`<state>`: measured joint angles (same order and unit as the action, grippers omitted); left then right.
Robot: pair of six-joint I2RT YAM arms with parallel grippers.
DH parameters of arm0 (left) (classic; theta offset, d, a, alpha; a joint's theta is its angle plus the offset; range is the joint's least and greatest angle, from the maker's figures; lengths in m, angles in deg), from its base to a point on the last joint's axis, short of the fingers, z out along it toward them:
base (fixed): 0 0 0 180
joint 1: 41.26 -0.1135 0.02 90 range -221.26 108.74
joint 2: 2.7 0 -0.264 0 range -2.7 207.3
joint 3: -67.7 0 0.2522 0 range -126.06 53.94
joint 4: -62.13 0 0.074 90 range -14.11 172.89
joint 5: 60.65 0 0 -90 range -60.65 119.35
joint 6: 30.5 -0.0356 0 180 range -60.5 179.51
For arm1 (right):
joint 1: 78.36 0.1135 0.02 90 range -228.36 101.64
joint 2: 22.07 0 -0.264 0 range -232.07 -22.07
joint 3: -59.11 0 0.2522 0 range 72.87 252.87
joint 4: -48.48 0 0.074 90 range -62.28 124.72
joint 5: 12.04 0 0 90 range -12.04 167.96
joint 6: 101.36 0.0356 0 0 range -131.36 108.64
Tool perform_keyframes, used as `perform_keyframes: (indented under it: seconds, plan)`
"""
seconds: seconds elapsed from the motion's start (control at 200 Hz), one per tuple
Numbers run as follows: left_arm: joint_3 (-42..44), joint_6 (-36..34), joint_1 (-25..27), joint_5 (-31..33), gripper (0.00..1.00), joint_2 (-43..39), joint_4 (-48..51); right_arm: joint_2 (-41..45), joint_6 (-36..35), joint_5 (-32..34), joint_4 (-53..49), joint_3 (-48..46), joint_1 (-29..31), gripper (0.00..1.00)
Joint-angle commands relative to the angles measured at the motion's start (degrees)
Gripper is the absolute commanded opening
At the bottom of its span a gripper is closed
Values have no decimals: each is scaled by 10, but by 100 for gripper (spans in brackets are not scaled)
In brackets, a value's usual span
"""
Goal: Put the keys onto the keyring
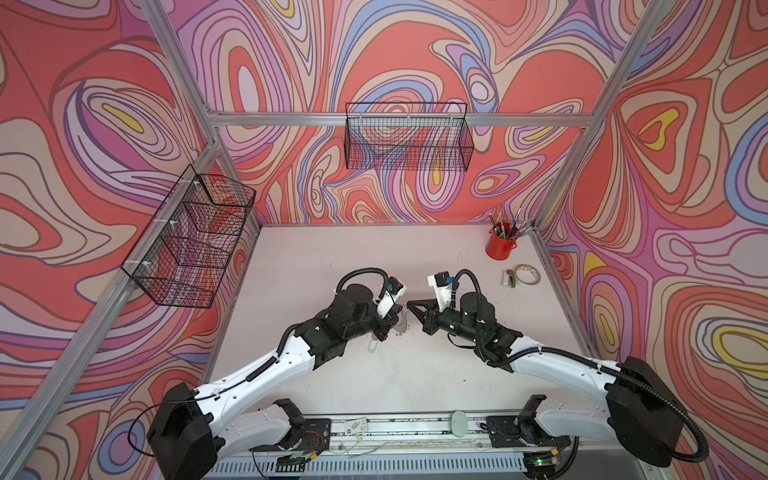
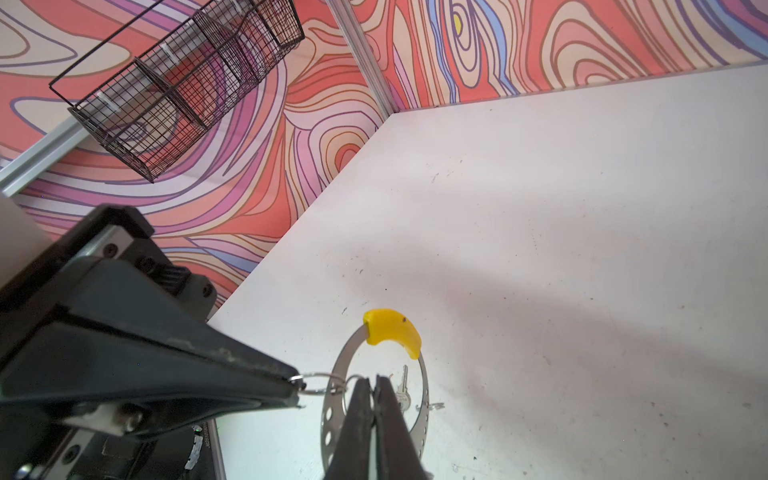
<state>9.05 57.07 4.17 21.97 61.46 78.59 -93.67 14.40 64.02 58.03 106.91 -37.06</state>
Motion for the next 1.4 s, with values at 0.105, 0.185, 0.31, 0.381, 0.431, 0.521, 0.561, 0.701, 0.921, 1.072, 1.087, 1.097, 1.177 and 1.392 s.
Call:
perform_keyframes:
  seconds: [0.105, 0.185, 0.31, 0.381, 0.431, 0.521, 0.561, 0.701, 0.921, 1.072, 1.087, 1.097, 1.177, 1.392]
  plan:
    - [2, -15, 15, 37, 0, -22, -66, -12, 4, 14, -41, 3, -6, 0]
    - [5, -14, 16, 40, 0, -24, -72, -14, 3, 13, -45, 4, -6, 0]
    - [10, 8, 16, 40, 0, -21, -86, -21, 5, 1, -44, 5, -6, 0]
    - [16, 21, 17, 44, 0, -20, -100, -17, 3, 3, -49, 5, -11, 0]
    - [21, 32, 17, 50, 0, -21, -109, -15, 5, -6, -46, 4, -18, 0]
    - [35, 49, 17, 46, 0, -24, -138, -15, 3, -27, -50, 8, -28, 3]
    - [40, 55, 17, 45, 0, -24, -147, -17, 0, -33, -56, 13, -30, 7]
    - [65, 77, 18, 44, 0, -25, -199, -26, -7, -43, -87, 27, -39, 20]
    - [93, 92, 18, 53, 0, -23, -256, -5, 11, -61, -80, 6, -112, 37]
    - [114, 104, 18, 50, 0, -16, -305, 35, 1, -14, -78, -2, -139, 67]
    - [117, 104, 18, 47, 0, -15, -312, 36, 0, -17, -77, -1, -142, 69]
    - [119, 104, 18, 46, 0, -15, -316, 37, -1, -19, -76, -1, -144, 71]
    - [127, 105, 18, 36, 0, -9, -341, 43, -11, -36, -53, -4, -155, 82]
    - [139, 95, 15, 17, 0, 7, -387, 61, -6, -59, 85, -53, -197, 98]
